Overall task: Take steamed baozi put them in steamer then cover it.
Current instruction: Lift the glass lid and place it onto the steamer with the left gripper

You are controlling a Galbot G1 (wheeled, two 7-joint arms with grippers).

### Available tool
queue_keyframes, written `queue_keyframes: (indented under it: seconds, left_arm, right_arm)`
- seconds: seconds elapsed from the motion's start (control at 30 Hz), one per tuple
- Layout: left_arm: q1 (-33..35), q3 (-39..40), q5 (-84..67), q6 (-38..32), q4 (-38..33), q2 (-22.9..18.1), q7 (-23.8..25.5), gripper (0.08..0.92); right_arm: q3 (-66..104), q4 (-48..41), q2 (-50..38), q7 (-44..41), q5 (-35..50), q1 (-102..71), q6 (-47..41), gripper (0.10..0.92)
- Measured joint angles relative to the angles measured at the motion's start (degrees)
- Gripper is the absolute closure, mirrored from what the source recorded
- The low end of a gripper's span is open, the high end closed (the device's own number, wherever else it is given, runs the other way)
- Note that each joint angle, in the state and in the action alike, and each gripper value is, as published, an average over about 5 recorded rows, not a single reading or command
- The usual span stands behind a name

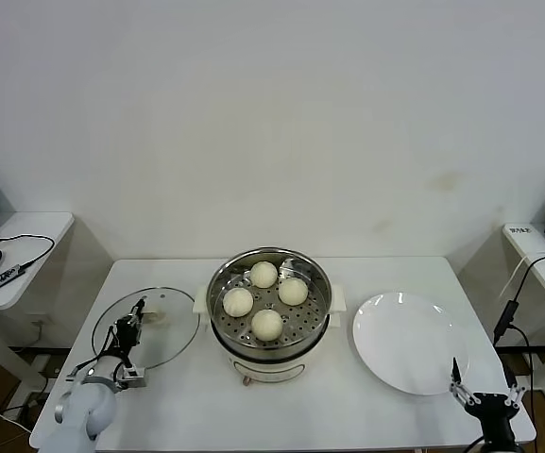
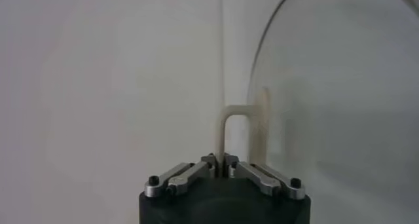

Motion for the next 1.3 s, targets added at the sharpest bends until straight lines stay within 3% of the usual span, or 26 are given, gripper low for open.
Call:
queue_keyframes:
  seconds: [0.33, 0.8, 1.07, 1.3]
  left_arm:
    - [6.08, -3.64, 0.00, 2.93, -10.58, 0.49, -0.24, 0.858]
    - [12.63, -7.90, -2.34, 10.59, -27.46, 2.73, 7.57, 0.858]
    - [12.71, -4.56, -8.01, 15.09, -35.21, 5.11, 10.39, 0.858]
    - [9.66, 2.73, -6.45, 18.40, -37.86, 4.95, 12.99, 0.858]
  right_arm:
    - [-0.17, 0.59, -0.12, -0.05, -0.86, -0.23, 0.48, 0.203]
    - [-0.71, 0.71, -0.02, -0.09, -2.88, -0.27, 1.24, 0.203]
    - [-0.90, 0.48, 0.18, 0.26, -4.49, -0.13, 1.78, 0.203]
    - [-1.78, 0.63, 0.88, 1.10, -7.01, 0.26, 1.92, 0.203]
